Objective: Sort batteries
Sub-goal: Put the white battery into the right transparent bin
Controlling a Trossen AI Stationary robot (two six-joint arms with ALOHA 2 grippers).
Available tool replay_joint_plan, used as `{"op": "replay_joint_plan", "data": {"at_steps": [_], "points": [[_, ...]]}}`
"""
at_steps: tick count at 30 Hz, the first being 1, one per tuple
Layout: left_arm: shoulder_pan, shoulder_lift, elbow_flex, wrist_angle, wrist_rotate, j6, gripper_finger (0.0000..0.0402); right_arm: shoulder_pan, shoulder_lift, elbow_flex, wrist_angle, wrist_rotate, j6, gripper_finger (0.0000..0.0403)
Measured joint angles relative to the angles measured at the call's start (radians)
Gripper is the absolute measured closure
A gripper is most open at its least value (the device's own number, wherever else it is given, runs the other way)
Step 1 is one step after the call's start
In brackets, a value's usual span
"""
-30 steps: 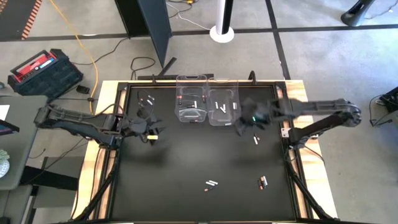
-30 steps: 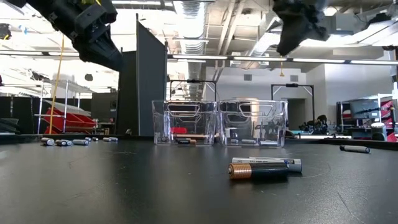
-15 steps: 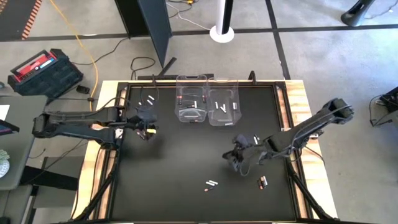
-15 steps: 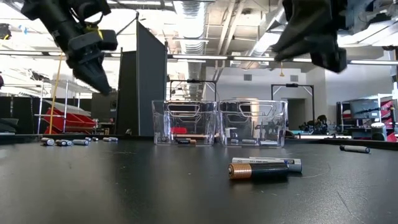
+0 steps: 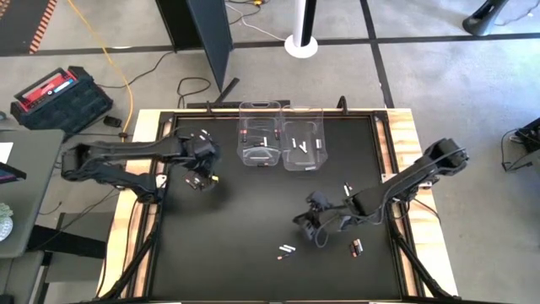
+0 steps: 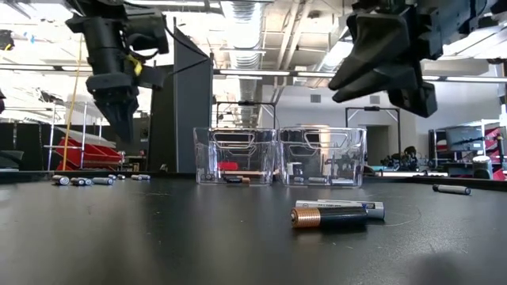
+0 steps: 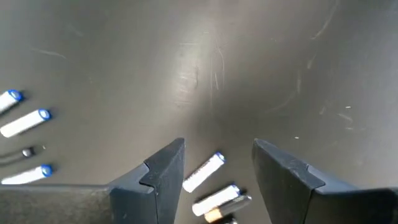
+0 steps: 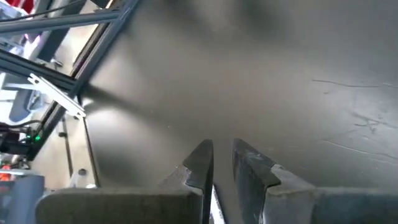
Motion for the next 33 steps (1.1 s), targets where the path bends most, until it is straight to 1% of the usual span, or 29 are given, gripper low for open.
{"op": "replay_joint_plan", "data": {"at_steps": [2,10,19,26,33], "points": [[0.008,0.023,0.010,-0.009,-0.001,0.046,0.0221,0.001,0.009,0.000,0.025,0.000,0.000,0.0326],[0.066,0.126,0.055,-0.109,0.000,0.247,0.0221,0.005,0.005,0.000,0.032,-0.001,-0.003,0.0326],[0.094,0.304,0.125,-0.236,0.008,0.380,0.0221,0.004,0.005,0.000,0.031,-0.001,-0.003,0.0326],[0.094,0.403,0.132,-0.245,0.017,0.432,0.0221,0.004,0.005,0.000,0.031,-0.001,-0.003,0.0326],[0.094,0.426,0.132,-0.212,0.028,0.439,0.0221,0.003,0.005,0.000,0.031,-0.001,-0.003,0.0326]]}}
